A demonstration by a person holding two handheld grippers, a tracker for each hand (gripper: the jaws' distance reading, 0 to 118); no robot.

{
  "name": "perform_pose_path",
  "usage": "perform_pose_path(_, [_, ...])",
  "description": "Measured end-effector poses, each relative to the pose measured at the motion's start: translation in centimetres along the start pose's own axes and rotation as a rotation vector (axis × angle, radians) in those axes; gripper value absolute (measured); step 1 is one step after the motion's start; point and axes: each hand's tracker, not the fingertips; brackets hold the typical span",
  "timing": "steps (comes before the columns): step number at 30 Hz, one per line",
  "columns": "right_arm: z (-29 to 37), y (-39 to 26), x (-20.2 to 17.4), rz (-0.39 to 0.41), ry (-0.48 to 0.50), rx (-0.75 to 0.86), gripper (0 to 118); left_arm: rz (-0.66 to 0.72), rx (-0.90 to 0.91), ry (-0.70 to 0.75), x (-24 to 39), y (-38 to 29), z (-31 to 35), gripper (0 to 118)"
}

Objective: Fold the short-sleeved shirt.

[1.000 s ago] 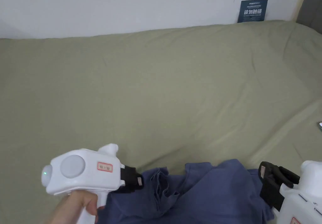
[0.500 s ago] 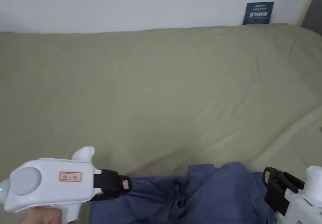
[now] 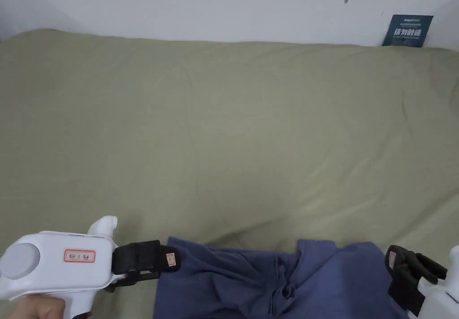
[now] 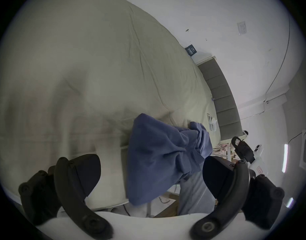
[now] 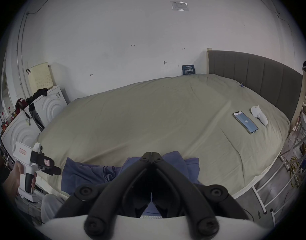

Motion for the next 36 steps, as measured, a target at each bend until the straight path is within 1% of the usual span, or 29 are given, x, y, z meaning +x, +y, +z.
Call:
perform_pose_path(3, [0.0, 0.1, 0.0, 0.004, -0.002, -0.006, 1, 0.045, -0.056, -0.081, -1.1, 0.2, -2.4, 117])
perform_pose_path(6, [0.0, 0.0, 0.2, 0.007, -0.01, -0.011, 1, 0.026, -0.046, -0.193, -1.2, 0.2, -3.7, 117])
perform_pose_path(8, [0.0, -0.1, 0.4, 0.007, -0.012, -0.017, 1, 0.091, -0.05, -0.25, -1.2, 0.3, -4.6, 117])
perform_pose_path(9, [0.0, -0.2, 0.4, 0.008, -0.014, -0.019, 1, 0.113, -0.082, -0.292, -1.5, 0.4, -4.8, 115])
perform_pose_path(10, [0.1, -0.2, 0.5, 0.008, -0.017, -0.019, 1, 0.115, -0.086, -0.297, -1.4, 0.3, -5.0, 107])
perform_pose_path(11, [0.1, -0.2, 0.5, 0.006, -0.016, -0.019, 1, 0.103, -0.077, -0.229, -1.1, 0.1, -5.4, 83])
perform_pose_path(12, [0.2, -0.3, 0.6, 0.003, -0.017, -0.019, 1, 0.078, -0.095, -0.111, -0.8, -0.1, -6.2, 23])
perform_pose_path(13, [0.2, -0.3, 0.7, -0.002, -0.017, -0.019, 1, 0.059, -0.102, -0.066, -0.8, -0.5, -6.8, 13])
perform_pose_path(14, [0.2, -0.3, 0.7, -0.005, -0.016, -0.021, 1, 0.084, -0.092, -0.14, -2.8, 0.2, -6.6, 12])
perform_pose_path(15, [0.4, -0.3, 0.8, -0.006, -0.016, -0.023, 1, 0.136, -0.071, -0.185, -2.8, 0.5, -6.0, 12])
perform_pose_path(17, [0.6, -0.3, 0.9, -0.005, -0.018, -0.017, 1, 0.106, -0.025, -0.133, -2.6, 0.7, -4.8, 12])
perform_pose_path(18, [0.7, -0.2, 1.0, -0.006, -0.016, -0.015, 1, 0.105, -0.002, -0.101, -2.1, 0.3, -3.1, 12])
perform_pose_path(19, [0.7, -0.1, 1.1, -0.006, -0.012, -0.015, 1, 0.125, -0.002, -0.115, -2.4, 0.4, -2.2, 11])
perform_pose_path(20, [0.7, -0.1, 1.1, -0.004, -0.011, -0.013, 1, 0.157, 0.043, -0.114, -2.8, 0.5, -0.9, 10])
perform_pose_path(22, [0.6, 0.0, 1.1, -0.004, -0.007, -0.007, 1, 0.165, 0.06, -0.097, -3.7, 0.7, 2.0, 10])
perform_pose_path(24, [0.5, 0.1, 1.1, -0.006, 0.004, -0.002, 1, 0.128, 0.106, 0.01, -3.8, 0.6, 5.9, 10])
perform_pose_path(29, [0.1, 0.4, 0.7, -0.004, 0.033, 0.004, 1, 0.089, 0.176, 0.199, -2.8, 0.4, 13.4, 10])
perform_pose_path(30, [0.0, 0.4, 0.6, -0.002, 0.039, 0.004, 1, 0.077, 0.178, 0.241, -2.1, 0.4, 14.2, 10])
perform_pose_path(32, [0.0, 0.4, 0.4, -0.002, 0.05, 0.007, 1, 0.064, 0.18, 0.272, -0.4, 0.4, 14.9, 10])
perform_pose_path(36, [0.2, 0.1, 0.2, -0.011, 0.065, 0.004, 1, -0.024, 0.118, 0.324, 4.5, 0.6, 13.4, 10])
